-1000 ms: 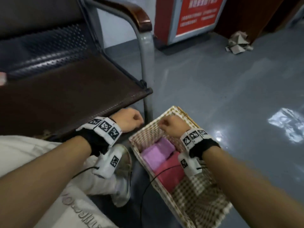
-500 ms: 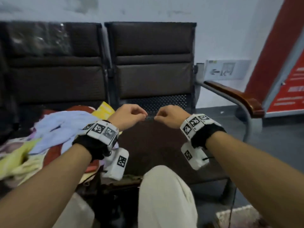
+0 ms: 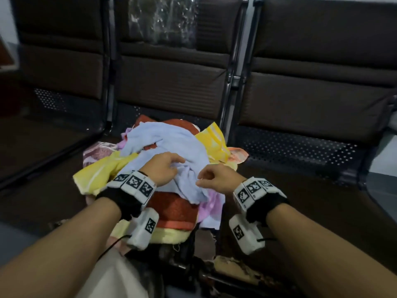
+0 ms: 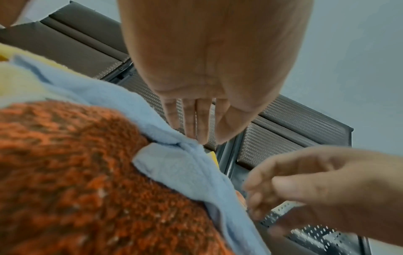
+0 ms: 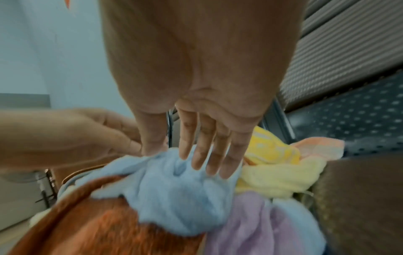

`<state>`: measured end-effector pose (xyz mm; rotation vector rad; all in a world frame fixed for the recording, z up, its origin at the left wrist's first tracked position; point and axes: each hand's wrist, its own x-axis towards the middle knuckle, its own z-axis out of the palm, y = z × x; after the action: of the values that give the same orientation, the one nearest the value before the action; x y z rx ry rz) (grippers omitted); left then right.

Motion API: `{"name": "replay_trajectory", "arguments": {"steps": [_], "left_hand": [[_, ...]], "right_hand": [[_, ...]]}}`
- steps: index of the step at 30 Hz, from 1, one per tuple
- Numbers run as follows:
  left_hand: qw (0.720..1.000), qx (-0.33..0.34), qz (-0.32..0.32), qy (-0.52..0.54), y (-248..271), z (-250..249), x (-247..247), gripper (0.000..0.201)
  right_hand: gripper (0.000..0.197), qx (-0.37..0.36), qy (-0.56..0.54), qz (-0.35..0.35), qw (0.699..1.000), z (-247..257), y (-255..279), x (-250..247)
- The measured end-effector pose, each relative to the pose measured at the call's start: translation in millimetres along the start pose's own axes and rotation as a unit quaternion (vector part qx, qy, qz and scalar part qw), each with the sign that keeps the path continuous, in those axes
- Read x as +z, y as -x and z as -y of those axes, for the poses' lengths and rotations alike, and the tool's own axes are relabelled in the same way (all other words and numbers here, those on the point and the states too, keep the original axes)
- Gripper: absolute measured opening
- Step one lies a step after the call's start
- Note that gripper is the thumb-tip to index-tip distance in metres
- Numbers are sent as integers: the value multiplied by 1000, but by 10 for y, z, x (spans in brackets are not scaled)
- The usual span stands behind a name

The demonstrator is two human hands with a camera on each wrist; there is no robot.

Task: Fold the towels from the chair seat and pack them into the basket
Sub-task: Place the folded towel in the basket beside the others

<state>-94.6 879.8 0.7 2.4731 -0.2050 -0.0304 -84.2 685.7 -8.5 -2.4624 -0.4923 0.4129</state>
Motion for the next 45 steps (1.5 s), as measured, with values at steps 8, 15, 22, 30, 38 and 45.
{"name": "replay_trajectory", "arguments": {"steps": [8, 15, 22, 30, 38, 45], "left_hand": [[989, 7, 73, -126, -55, 148, 38, 48], [993, 56, 50, -94, 45, -67, 33, 43], [983, 153, 65, -80, 174, -624, 256, 39], [977, 175, 89, -88, 281, -1071, 507, 39], [953, 214, 78, -200, 85, -1136, 768, 21], [947, 311, -39, -75, 49, -1314, 759, 18]], "right_hand": [[10, -57, 83, -26, 995, -70, -248, 410], [12, -136, -24, -66, 988, -86, 396, -245], [31, -131, -198, -196, 951, -332, 1192, -652], [25, -86, -75, -164, 980, -567, 1569, -731], [31, -74, -28, -204, 976, -639, 1624, -734], [25, -36, -14, -138, 990, -720, 1412, -672]]}}
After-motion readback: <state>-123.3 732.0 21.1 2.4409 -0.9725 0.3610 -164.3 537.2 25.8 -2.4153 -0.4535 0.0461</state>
